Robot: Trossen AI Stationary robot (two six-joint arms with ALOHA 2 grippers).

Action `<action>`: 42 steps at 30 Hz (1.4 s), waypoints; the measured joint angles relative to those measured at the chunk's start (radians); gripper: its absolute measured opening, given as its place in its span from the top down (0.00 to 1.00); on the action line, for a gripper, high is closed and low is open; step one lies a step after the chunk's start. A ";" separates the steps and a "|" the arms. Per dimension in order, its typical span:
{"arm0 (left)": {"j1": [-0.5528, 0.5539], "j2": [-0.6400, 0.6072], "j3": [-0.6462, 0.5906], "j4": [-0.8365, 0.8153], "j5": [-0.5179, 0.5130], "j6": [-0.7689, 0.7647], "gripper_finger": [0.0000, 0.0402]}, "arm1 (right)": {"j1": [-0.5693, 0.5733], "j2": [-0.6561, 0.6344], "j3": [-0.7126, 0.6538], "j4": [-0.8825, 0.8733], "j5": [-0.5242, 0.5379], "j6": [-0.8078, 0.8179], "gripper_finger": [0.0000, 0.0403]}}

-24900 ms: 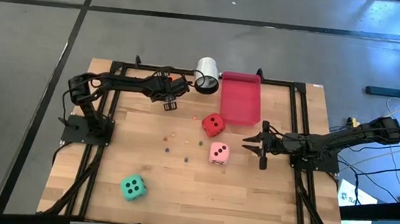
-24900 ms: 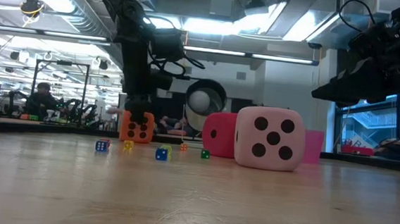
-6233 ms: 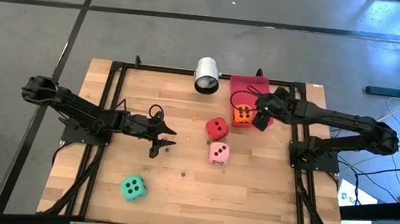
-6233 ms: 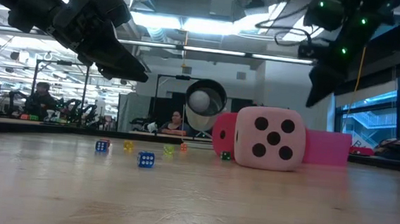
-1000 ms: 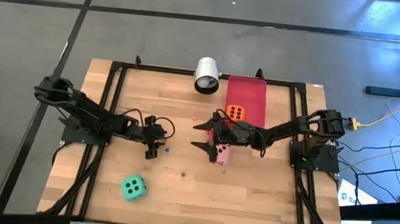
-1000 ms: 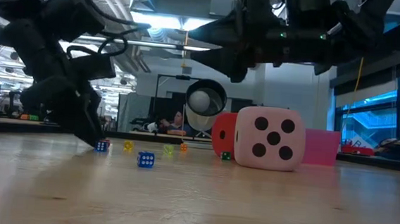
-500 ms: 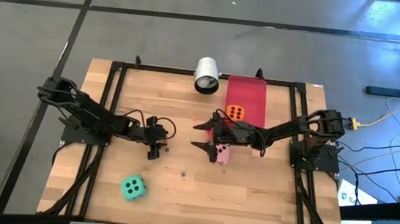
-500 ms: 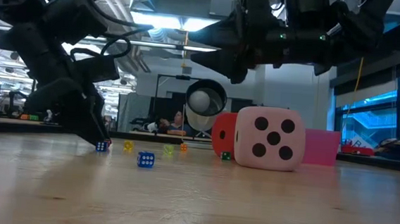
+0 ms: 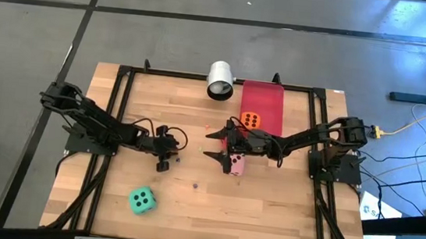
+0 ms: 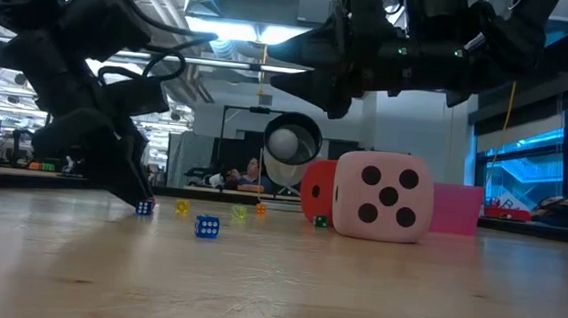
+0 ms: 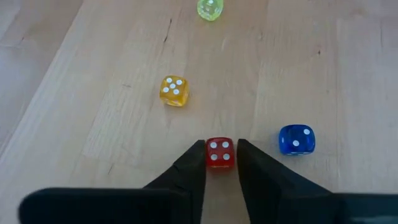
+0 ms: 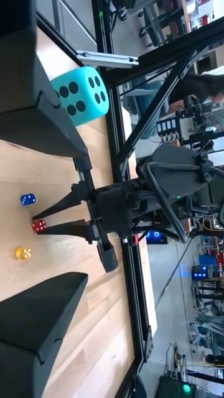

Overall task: Pick & Place Dice
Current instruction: Put the small red dice into the red bin

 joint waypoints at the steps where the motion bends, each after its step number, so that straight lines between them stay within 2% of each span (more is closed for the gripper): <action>1: 0.000 0.000 0.000 0.000 0.000 0.000 0.81 | 0.000 0.000 0.000 0.000 -0.001 0.000 0.21; 10: 0.000 -0.031 -0.004 0.035 -0.026 0.039 0.93 | 0.000 0.000 0.000 -0.002 -0.004 -0.009 0.21; 19: 0.000 -0.240 -0.006 0.036 -0.112 0.138 0.93 | -0.004 -0.112 0.000 -0.152 0.001 -0.079 0.21; 25: 0.000 -0.421 0.040 0.047 -0.184 0.301 0.93 | -0.005 -0.264 0.000 -0.386 0.125 -0.136 0.21; 29: 0.000 -0.469 0.129 0.052 -0.209 0.490 0.93 | -0.008 -0.345 0.000 -0.478 0.183 -0.130 0.21; 31: 0.000 -0.463 0.176 0.050 -0.215 0.584 0.93 | -0.017 -0.355 0.000 -0.467 0.126 -0.094 0.21; 35: 0.000 -0.400 0.259 0.051 -0.238 0.718 0.93 | -0.051 -0.337 0.000 -0.419 -0.052 0.005 0.21; 42: 0.000 -0.235 0.360 0.052 -0.273 0.818 0.93 | -0.085 -0.278 0.000 -0.281 -0.196 0.152 0.21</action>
